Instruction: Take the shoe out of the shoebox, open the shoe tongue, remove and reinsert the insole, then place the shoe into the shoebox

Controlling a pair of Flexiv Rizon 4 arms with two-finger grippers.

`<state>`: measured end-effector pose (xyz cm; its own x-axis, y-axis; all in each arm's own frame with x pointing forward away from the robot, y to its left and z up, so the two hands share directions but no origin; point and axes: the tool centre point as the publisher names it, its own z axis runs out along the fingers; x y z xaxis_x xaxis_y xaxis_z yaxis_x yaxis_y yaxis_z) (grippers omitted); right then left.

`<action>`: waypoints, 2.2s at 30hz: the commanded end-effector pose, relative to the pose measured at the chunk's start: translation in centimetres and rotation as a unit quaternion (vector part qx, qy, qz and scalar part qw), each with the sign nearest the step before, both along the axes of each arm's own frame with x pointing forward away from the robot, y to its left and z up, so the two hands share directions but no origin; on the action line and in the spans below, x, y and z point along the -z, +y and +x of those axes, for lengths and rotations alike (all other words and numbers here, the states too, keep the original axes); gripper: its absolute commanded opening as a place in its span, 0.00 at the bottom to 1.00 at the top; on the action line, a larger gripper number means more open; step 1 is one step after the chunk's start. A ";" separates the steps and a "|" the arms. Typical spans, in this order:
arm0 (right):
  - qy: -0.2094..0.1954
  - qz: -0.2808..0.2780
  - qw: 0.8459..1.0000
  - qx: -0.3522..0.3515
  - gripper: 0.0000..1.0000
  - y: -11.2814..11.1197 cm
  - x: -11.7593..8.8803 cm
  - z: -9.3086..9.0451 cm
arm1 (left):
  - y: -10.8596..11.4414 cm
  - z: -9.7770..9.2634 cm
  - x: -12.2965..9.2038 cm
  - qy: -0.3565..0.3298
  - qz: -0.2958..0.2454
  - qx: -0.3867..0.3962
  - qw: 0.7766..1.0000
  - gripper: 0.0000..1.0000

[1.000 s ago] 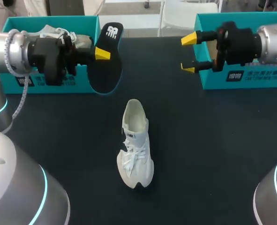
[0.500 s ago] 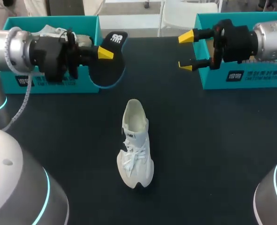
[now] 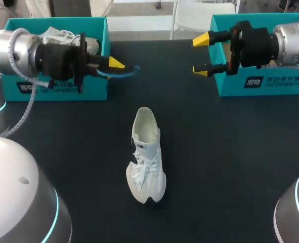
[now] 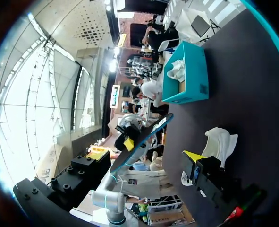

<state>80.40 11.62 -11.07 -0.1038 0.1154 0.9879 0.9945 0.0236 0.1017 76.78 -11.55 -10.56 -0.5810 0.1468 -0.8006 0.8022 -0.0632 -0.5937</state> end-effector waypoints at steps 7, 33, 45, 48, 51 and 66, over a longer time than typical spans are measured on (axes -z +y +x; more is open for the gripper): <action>0.000 0.000 1.000 0.000 1.00 0.1 0.1 0.0 | -0.1 0.5 0.0 0.239 0.004 0.009 0.971 0.00; 0.000 0.000 1.000 0.000 1.00 0.1 0.1 0.0 | -0.3 0.0 -0.1 0.662 0.096 -0.069 0.740 0.00; 0.000 0.000 1.000 0.000 1.00 0.1 0.1 0.0 | -1.4 0.6 1.5 0.767 0.100 -0.057 0.631 0.00; 0.000 0.000 1.000 0.000 1.00 0.1 0.1 0.0 | -1.7 0.6 1.7 0.792 0.102 -0.039 0.600 0.00; 0.000 0.000 1.000 0.000 1.00 0.1 0.1 0.0 | -2.0 0.7 2.2 0.810 0.102 -0.033 0.577 0.00; 0.000 0.000 1.000 0.000 1.00 0.1 0.1 0.0 | -2.2 0.6 2.4 0.815 0.102 -0.034 0.570 0.00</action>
<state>80.40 11.62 -11.06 -0.1030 0.1151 0.9880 0.9946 0.0234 0.1009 77.28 -13.79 -12.93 -0.5385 0.0726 0.8395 -0.8284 0.1366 -0.5432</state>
